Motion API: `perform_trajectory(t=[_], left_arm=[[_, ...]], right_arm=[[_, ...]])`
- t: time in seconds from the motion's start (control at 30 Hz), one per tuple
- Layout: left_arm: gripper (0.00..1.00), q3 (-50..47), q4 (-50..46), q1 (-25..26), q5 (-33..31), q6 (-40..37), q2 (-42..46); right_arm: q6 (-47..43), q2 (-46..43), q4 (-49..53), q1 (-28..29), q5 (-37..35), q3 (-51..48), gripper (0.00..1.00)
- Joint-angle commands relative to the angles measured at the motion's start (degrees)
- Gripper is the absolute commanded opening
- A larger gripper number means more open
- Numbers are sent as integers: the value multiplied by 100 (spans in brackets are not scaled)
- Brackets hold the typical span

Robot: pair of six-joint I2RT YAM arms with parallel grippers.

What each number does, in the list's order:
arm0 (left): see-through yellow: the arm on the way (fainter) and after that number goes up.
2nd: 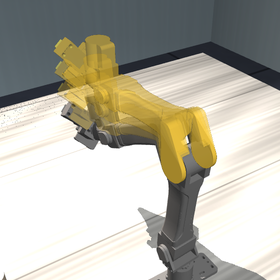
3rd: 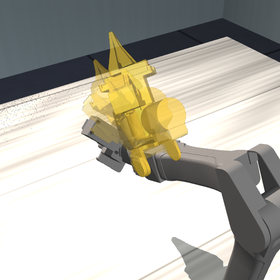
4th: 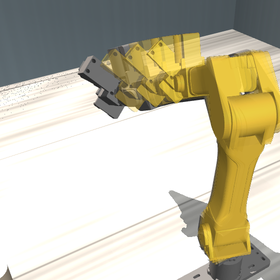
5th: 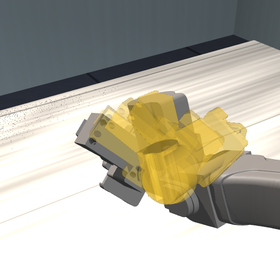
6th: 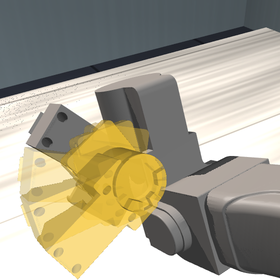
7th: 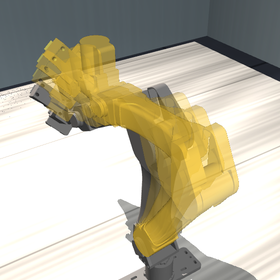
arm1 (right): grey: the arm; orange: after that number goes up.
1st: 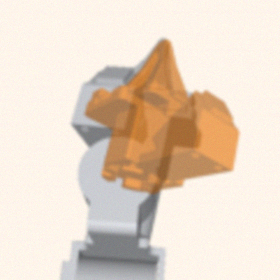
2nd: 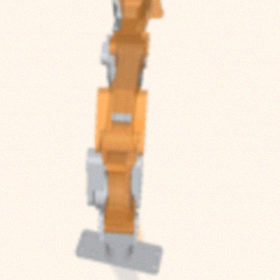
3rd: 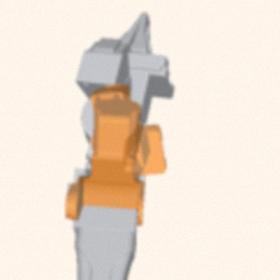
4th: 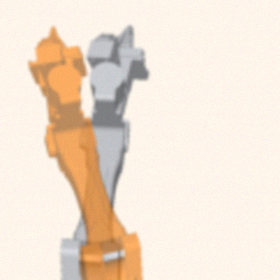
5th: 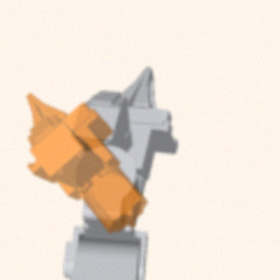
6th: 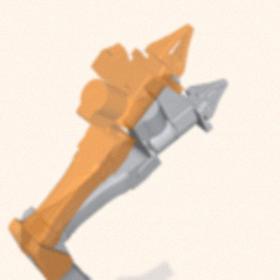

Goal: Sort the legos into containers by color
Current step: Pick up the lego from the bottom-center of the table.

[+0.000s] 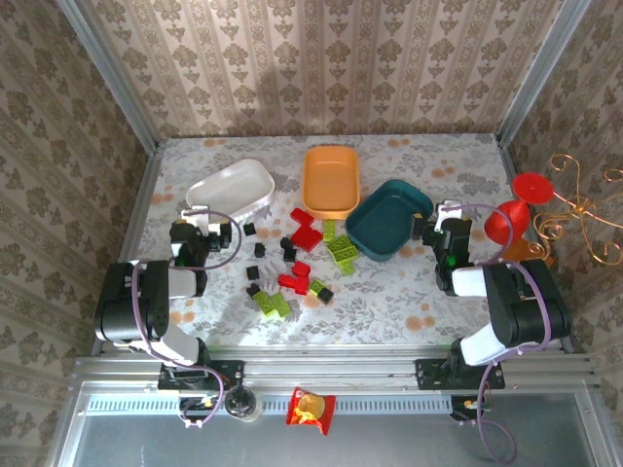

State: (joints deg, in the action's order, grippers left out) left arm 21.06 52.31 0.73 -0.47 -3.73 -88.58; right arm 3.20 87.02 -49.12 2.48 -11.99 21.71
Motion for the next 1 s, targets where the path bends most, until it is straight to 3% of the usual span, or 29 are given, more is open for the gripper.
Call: perform_trajectory(t=[0.0, 0.1, 0.3, 0.53, 0.73, 0.87, 0.93, 0.97], left_arm=[[100, 127, 85, 43, -297, 29, -63], [100, 94, 0, 160, -734, 45, 152], [100, 204, -1068, 251, -1180, 80, 1282], [100, 233, -1288, 212, -861, 470, 2139], [100, 391, -1498, 217, -722, 813, 2673], [100, 294, -1338, 163, -1071, 1911, 2869], [100, 293, -1471, 19, -948, 2909, 2920], [100, 321, -1590, -148, -563, 3453, 2953]], right_arm=[[75, 35, -68, -46, -49, 107, 100], [149, -112, 126, -46, -202, 154, 100], [68, -172, 268, -2, -206, 210, 100], [114, -240, 398, -175, 209, 277, 100], [407, -1461, 1916, 43, -800, 591, 100], [675, -1715, 2716, 435, -1201, 1035, 100], [780, -1693, 3176, 717, -1625, 1448, 100], [997, -1681, 3431, 831, -1932, 1604, 100]])
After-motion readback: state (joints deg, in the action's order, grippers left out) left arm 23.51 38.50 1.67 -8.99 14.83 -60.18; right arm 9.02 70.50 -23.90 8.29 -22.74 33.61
